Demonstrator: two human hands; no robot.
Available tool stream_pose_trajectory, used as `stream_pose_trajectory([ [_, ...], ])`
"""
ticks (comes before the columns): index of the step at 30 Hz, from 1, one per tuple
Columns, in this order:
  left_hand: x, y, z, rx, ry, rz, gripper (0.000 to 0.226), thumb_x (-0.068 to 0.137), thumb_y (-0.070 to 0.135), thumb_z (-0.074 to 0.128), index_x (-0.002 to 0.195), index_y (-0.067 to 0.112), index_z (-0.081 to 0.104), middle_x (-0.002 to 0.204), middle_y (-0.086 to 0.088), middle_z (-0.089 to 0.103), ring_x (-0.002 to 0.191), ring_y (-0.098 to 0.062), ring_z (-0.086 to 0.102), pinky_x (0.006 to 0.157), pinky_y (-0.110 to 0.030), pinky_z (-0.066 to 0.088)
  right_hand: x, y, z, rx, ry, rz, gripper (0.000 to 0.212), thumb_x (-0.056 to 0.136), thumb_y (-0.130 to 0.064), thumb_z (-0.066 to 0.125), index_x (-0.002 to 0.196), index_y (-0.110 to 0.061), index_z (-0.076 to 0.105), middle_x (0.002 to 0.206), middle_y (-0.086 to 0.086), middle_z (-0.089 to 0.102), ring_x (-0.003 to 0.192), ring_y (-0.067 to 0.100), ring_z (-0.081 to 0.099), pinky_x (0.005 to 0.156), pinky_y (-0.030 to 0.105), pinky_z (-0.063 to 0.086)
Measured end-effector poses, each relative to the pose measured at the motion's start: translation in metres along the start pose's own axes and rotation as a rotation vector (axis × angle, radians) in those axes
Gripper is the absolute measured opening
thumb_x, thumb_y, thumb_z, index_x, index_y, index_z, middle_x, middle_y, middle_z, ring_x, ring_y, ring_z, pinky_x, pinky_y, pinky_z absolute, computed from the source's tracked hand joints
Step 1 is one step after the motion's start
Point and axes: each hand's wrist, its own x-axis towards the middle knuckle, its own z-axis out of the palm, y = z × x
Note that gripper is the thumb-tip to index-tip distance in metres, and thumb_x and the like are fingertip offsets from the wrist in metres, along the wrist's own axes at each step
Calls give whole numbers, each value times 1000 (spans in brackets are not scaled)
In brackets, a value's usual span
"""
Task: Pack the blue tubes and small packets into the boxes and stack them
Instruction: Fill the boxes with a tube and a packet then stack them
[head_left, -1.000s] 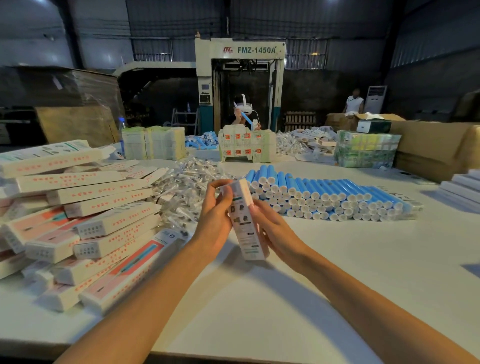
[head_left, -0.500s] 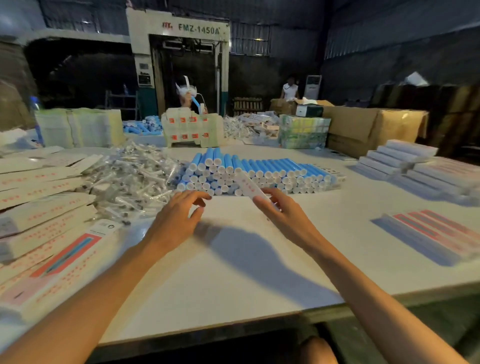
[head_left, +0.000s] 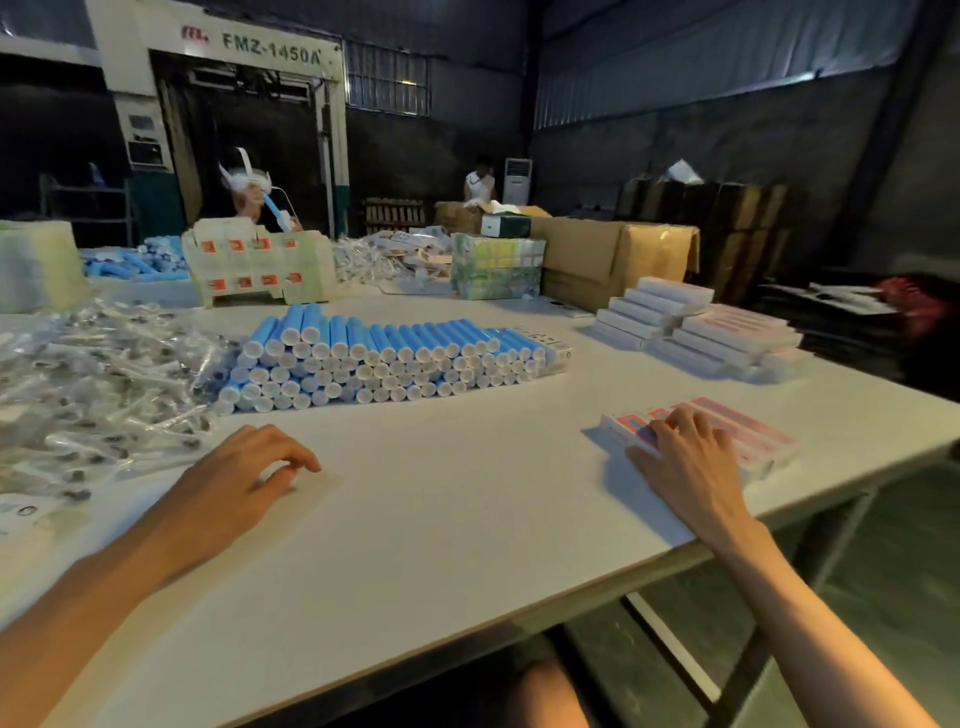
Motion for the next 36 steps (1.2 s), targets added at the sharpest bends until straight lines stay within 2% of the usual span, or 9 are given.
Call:
stream_pose_trajectory([
  [2, 0, 2, 1, -15, -13, 8, 31, 105, 24, 63, 110, 54, 66, 121, 24, 61, 115, -4, 54, 88, -34, 49, 0, 7, -2, -21, 2, 14, 37, 98, -51, 59, 119, -21, 68, 124, 7, 60, 115, 32, 54, 95, 45, 40],
  [6, -2, 4, -1, -23, -31, 7, 31, 104, 19, 64, 104, 49, 71, 120, 23, 60, 114, -1, 54, 88, -30, 48, -6, 16, -4, 28, -5, 14, 37, 100, -49, 54, 125, -23, 63, 123, 5, 63, 111, 31, 59, 91, 42, 45],
  [10, -2, 7, -3, -9, -40, -7, 34, 104, 15, 65, 101, 49, 71, 117, 25, 59, 112, -2, 54, 90, -37, 49, -10, 16, -6, 21, -23, 21, 39, 102, -50, 49, 130, -24, 59, 128, 3, 61, 116, 27, 57, 95, 41, 43],
  [14, -1, 7, -3, -1, -56, -5, 31, 104, 17, 65, 101, 47, 72, 115, 26, 62, 112, -3, 57, 90, -37, 51, -5, -5, -22, -12, 15, 15, 46, 101, -54, 54, 127, -17, 63, 126, 7, 62, 115, 31, 58, 94, 43, 46],
  [21, -3, 13, -8, 94, -84, -77, 26, 106, 22, 62, 104, 47, 69, 114, 28, 63, 101, 6, 62, 84, -28, 54, 20, -145, -65, 447, 117, -234, 24, 103, -37, 56, 113, -19, 70, 110, 0, 73, 96, 23, 69, 73, 35, 55],
  [26, 0, 29, -22, 270, -139, -153, 24, 104, 23, 57, 116, 41, 68, 110, 23, 60, 105, -6, 62, 79, -30, 46, 18, -262, -79, 710, 54, -441, 19, 103, -24, 51, 92, -14, 63, 88, 2, 71, 72, 25, 61, 61, 38, 53],
  [28, 1, 33, -30, 365, -194, -210, 28, 101, 20, 58, 123, 36, 67, 115, 15, 63, 112, -14, 62, 82, -33, 47, 10, -301, -78, 784, 6, -501, 18, 104, -24, 51, 92, -14, 60, 83, 4, 70, 67, 26, 58, 58, 38, 50],
  [31, -3, 33, -53, 502, -236, -352, 30, 103, 24, 56, 133, 26, 62, 131, 0, 63, 124, -24, 58, 95, -38, 48, -7, -336, -63, 863, -91, -571, 16, 106, -27, 49, 97, -17, 58, 87, 4, 71, 69, 25, 60, 61, 40, 51],
  [36, -48, 23, -94, 856, -222, -773, 52, 110, 41, 43, 151, 9, 39, 158, -14, 38, 145, -34, 35, 113, -45, 38, -17, -343, -34, 833, -155, -694, 11, 101, -26, 50, 104, -26, 61, 96, -4, 73, 78, 24, 62, 65, 38, 51],
])
